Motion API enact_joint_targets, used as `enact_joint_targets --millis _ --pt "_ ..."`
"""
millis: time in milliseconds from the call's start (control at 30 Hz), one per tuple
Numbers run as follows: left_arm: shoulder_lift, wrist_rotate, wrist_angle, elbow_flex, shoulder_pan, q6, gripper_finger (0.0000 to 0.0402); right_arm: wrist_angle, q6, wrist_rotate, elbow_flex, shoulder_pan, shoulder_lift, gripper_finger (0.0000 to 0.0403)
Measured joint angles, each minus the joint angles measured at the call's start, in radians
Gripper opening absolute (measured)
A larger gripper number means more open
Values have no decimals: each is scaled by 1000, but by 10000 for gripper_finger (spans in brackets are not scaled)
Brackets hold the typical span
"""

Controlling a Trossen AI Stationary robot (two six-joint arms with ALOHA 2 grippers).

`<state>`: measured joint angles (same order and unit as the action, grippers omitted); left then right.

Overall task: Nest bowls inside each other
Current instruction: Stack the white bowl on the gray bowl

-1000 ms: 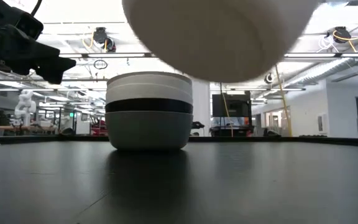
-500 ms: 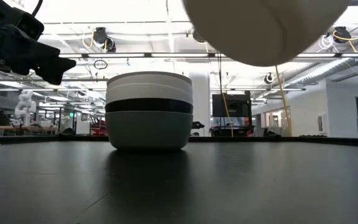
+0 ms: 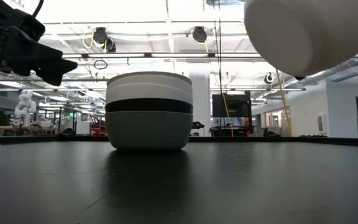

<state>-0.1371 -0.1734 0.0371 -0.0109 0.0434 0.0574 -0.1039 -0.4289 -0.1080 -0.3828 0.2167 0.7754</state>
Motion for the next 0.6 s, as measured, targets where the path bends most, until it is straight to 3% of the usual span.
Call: enact_joint_targets --millis 300,600 --pt "0 15 -2 0 0 13 211 3 2 -52 137 -28 -199 0" --pt "0 19 -3 0 0 15 211 -1 -7 -52 221 -60 -275 0"
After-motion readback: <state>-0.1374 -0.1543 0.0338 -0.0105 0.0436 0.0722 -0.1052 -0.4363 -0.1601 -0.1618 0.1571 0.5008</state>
